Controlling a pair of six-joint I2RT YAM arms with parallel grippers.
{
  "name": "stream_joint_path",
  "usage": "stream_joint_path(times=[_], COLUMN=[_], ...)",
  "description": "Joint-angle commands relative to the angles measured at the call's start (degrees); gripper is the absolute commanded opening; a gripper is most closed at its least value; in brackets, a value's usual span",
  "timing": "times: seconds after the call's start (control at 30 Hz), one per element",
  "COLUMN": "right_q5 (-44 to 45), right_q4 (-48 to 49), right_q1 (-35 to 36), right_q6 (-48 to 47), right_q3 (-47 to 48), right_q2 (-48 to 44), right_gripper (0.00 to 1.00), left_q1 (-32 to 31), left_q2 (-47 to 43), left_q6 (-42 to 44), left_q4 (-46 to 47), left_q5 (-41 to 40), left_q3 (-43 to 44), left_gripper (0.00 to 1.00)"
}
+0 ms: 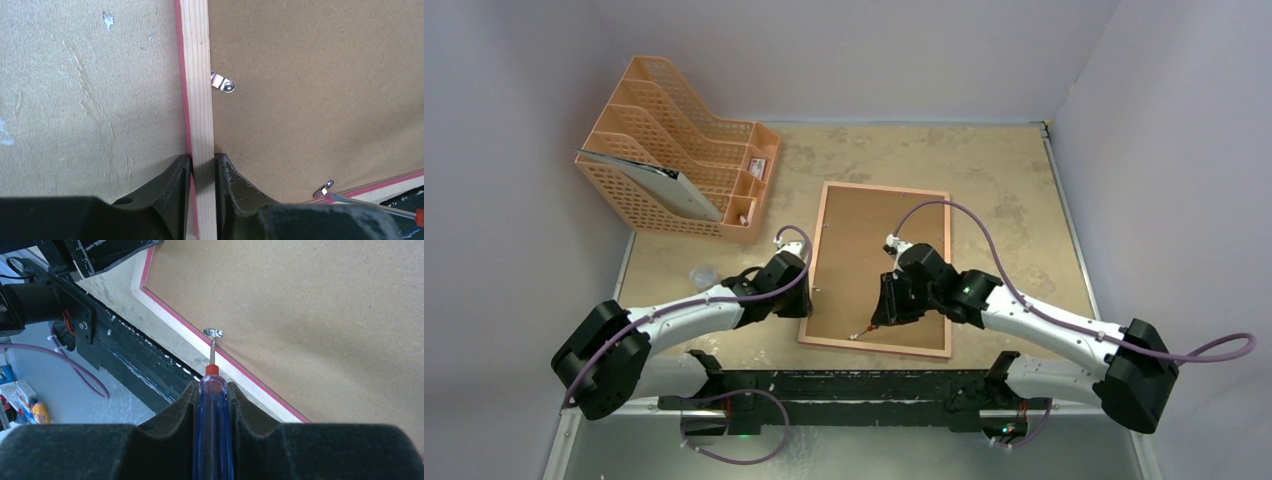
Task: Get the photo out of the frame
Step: Release the photo frame item from the photo frame.
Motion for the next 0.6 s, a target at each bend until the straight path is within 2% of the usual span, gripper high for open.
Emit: stream_joint_path(times=[0.0,0.57], right_q5=[1.46,4.71], right_q4=[2.88,7.10], right_q1=[0.48,0.48], right_q6=[0.90,3.54], right_q3=[-0.41,-1.18], right_q2=[0.63,-1.42], right_gripper=[0.00,0.00], left_q1=[-0.77,-0.81], left_q2=[1.08,1.36], left_q6=[1.24,1.29], left_q4=[-5.66,-5.52], left_q5=[0.58,0.75], left_q3=[-1.69,-1.68], left_gripper=[0.00,0.00])
